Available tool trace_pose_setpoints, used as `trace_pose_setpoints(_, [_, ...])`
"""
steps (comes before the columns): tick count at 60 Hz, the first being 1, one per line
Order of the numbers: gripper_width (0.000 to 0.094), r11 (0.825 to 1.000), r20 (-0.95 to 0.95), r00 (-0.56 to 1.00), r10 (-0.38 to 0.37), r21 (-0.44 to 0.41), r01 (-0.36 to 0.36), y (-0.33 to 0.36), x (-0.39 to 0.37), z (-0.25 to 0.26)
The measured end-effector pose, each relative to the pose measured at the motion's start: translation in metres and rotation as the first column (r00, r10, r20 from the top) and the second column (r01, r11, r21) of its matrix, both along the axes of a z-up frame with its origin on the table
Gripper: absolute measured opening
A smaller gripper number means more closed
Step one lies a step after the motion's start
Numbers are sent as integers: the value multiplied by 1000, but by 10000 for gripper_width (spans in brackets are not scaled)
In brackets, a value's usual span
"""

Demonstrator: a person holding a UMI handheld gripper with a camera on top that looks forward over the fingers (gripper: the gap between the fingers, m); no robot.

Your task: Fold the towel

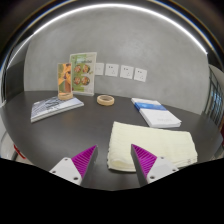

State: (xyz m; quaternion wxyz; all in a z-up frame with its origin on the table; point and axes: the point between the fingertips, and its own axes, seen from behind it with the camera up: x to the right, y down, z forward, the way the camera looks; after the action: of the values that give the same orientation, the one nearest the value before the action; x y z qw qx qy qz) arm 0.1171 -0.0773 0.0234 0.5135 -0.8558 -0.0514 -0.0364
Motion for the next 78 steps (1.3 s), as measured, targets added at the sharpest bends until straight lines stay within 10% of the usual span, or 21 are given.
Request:
trace_pose_setpoints(9, [539, 999, 44, 999, -23, -48, 25, 32, 22, -31])
trace_pose_setpoints(16, [93, 1000, 49, 999, -11, -16, 12, 45, 27, -31])
trace_pose_setpoints(29, [11, 999, -43, 998, 46, 23, -45, 41, 26, -18])
trace_pose_setpoints(45, [21, 983, -112, 987, -112, 135, 127, 36, 167, 65])
trace_pose_setpoints(69, [60, 960, -67, 957, -281, -2, 281, 17, 313, -5])
trace_pose_setpoints(78, [681, 940, -29, 940, -341, 2, 341, -1, 318, 9])
